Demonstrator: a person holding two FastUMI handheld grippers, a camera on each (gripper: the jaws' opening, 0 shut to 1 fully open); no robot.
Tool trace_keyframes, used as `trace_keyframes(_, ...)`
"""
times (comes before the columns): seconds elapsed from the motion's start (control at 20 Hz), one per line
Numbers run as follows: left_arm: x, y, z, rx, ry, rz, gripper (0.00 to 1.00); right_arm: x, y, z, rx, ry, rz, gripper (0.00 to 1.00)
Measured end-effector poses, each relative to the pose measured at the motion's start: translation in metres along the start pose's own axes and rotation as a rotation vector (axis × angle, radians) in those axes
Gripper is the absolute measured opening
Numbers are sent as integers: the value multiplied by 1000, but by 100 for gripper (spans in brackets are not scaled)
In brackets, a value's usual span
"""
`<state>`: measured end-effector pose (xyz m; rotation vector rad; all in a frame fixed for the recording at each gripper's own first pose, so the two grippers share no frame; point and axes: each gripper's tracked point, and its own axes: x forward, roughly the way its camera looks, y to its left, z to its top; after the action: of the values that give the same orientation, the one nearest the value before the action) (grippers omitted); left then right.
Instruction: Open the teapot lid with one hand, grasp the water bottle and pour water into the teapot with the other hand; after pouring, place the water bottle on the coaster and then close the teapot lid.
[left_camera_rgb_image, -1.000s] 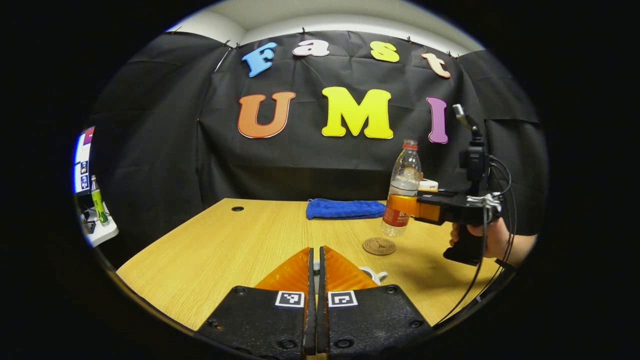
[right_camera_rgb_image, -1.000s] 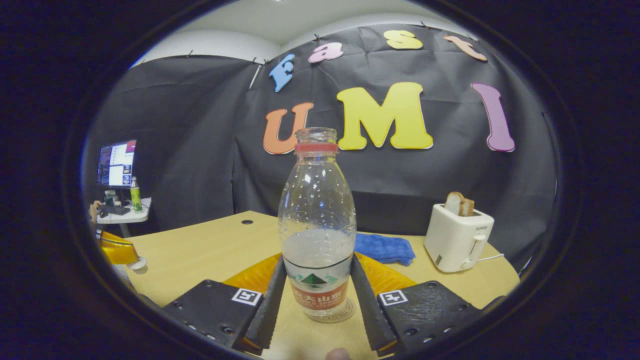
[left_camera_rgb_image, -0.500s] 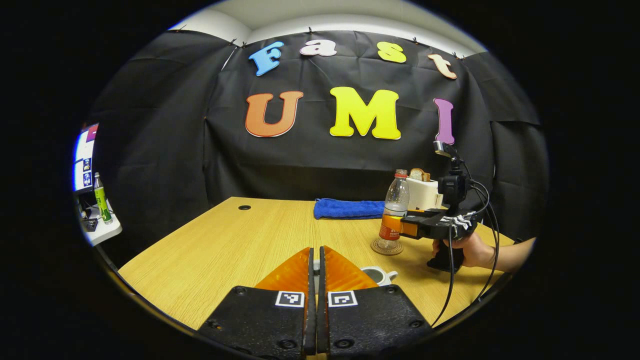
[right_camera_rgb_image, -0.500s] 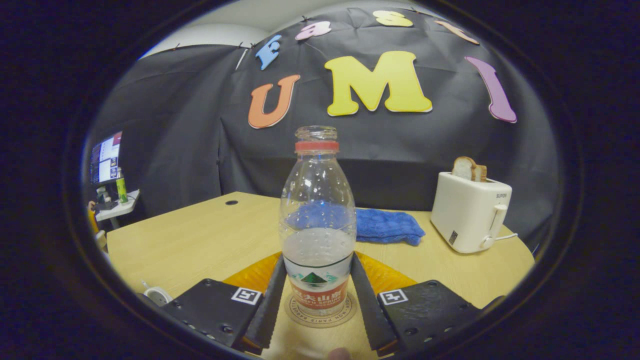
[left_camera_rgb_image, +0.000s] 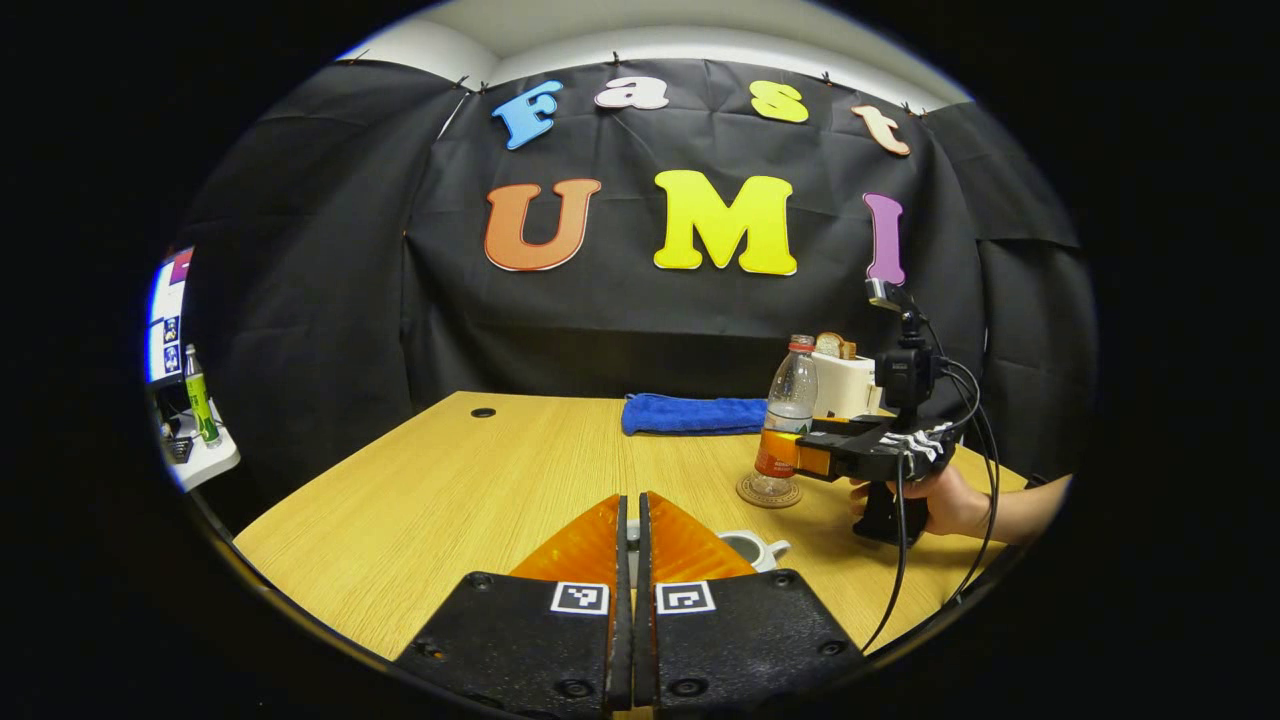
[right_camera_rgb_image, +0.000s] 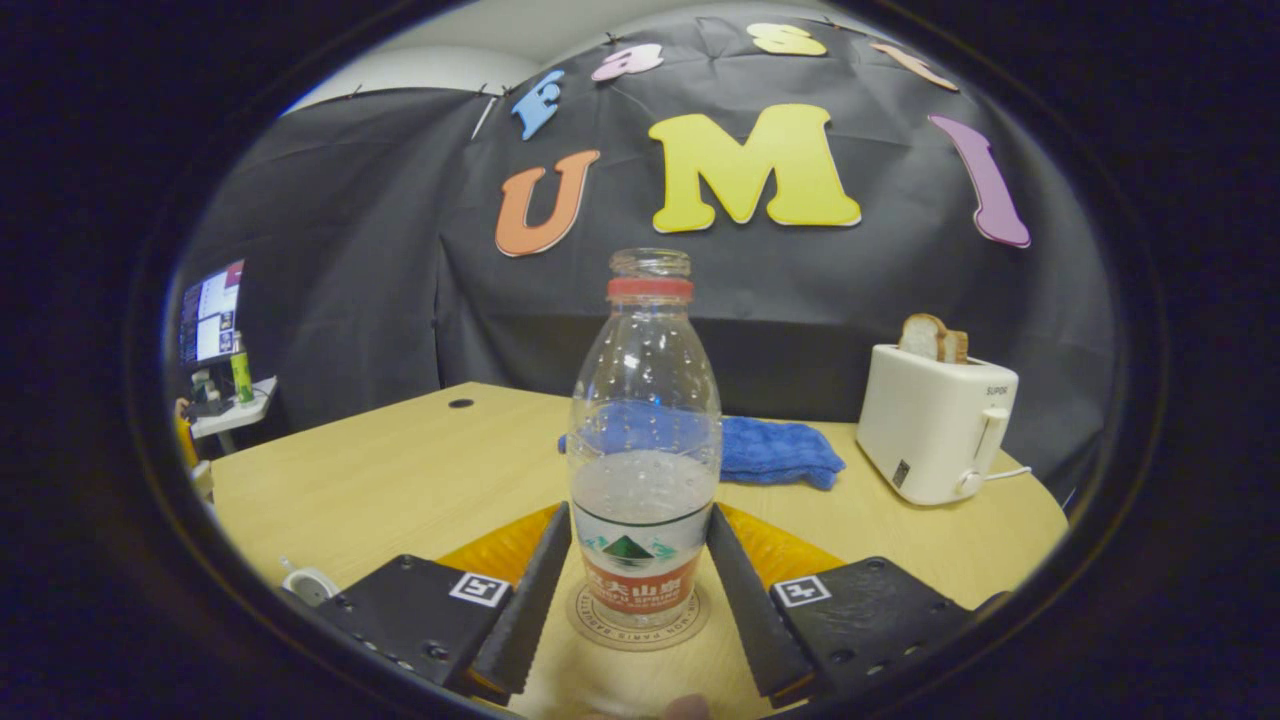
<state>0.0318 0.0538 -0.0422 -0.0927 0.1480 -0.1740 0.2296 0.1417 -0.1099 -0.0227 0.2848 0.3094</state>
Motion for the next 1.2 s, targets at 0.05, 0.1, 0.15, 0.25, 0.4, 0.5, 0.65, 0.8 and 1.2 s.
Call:
trace_keyframes(0.05, 0, -2, 1, 2, -3, 0, 4, -4, 0, -3, 10, 15, 4, 90)
trace_keyframes(0.1, 0, -3, 1, 3, -7, 2, 4, -9, 1, -5, 23, 24, 10, 96)
trace_keyframes(0.15, 1, -5, 2, 3, -10, 0, 4, -16, -1, -6, 25, 25, 5, 99)
trace_keyframes(0.25, 3, -12, 0, 1, -12, -7, 4, -29, -3, -5, 29, 20, 2, 98)
trace_keyframes(0.4, 8, -28, -2, -4, -14, -24, 4, -64, -7, -10, 66, 39, 17, 99)
trace_keyframes(0.5, 15, -39, -5, -20, -14, -35, 3, -98, -15, -11, 67, 13, 8, 98)
trace_keyframes(0.65, 29, -49, -3, -52, -36, -37, 3, -150, -29, -32, 17, -14, -30, 98)
trace_keyframes(0.8, 41, -55, -7, -66, -42, -32, 4, -193, -57, -39, -10, -53, -106, 98)
trace_keyframes(1.2, 58, -67, -33, -30, -7, -33, 3, -242, -94, -24, -38, -162, -238, 98)
